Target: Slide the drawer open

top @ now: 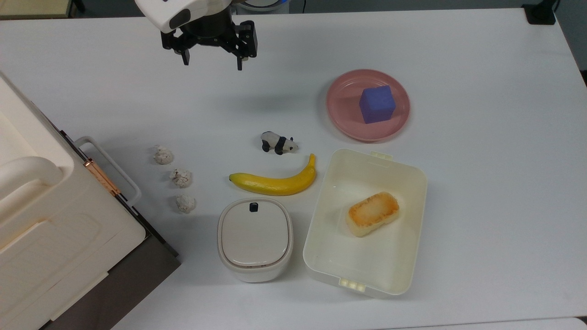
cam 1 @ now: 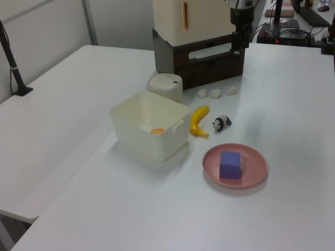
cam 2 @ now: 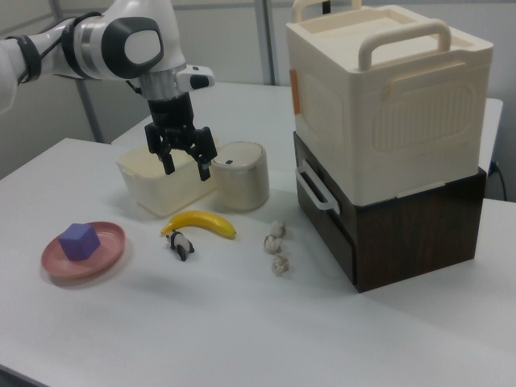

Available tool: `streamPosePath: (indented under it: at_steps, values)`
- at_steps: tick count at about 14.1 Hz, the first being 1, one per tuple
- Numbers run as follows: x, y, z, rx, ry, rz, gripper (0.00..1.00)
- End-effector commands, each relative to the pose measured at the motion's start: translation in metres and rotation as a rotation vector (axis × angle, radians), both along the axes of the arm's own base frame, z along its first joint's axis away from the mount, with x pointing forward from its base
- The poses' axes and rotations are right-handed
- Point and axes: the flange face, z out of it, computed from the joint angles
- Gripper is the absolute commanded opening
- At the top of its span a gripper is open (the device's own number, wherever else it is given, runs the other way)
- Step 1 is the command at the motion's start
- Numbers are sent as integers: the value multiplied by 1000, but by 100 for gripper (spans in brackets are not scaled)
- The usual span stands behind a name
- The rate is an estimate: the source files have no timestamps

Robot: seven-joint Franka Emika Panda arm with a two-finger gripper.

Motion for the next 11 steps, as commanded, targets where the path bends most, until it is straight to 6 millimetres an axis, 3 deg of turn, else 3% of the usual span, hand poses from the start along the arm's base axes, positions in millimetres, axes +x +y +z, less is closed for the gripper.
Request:
streamPosePath:
  at_steps: [1,5,8,11]
  values:
    - [-7,3,1,-9,19,57,100]
    - [-7,1,1,-6,30,199,99]
    - [-4,-18,2,-7,20,406,97]
    - [-3,-29,3,-11,18,495,96]
